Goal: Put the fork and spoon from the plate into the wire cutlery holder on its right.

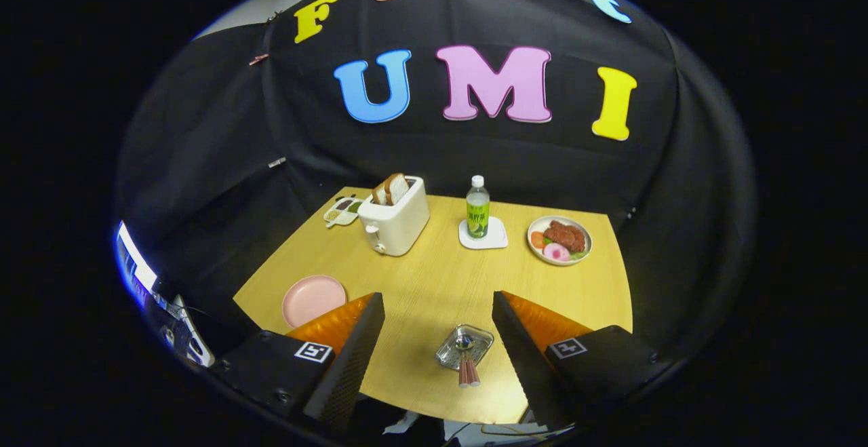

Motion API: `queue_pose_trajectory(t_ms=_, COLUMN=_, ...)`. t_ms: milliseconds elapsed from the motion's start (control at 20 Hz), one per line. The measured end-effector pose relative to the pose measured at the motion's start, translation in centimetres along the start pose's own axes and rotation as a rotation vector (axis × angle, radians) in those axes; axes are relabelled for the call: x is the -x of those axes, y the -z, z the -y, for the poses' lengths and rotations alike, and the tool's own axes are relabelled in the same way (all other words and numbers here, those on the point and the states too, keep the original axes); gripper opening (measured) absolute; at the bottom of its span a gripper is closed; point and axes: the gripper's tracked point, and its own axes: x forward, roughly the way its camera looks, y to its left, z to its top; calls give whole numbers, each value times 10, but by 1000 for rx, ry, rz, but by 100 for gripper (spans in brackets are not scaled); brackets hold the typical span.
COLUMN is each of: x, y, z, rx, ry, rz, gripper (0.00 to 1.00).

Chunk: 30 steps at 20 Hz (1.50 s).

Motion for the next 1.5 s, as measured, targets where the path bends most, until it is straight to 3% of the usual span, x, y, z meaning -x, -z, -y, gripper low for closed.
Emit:
queue_pose_trajectory(t_ms=400, x=21, y=-43, z=-24, rx=109, ry=-59, rz=267, gripper=99)
queue_pose_trajectory(t_ms=800, x=19, y=-38, z=-36, rx=113, ry=-139, rz=275, gripper=99)
queue_pose_trajectory(t_ms=1500, x=19, y=-44, z=-11, rx=100, ry=-141, rz=294, gripper=99)
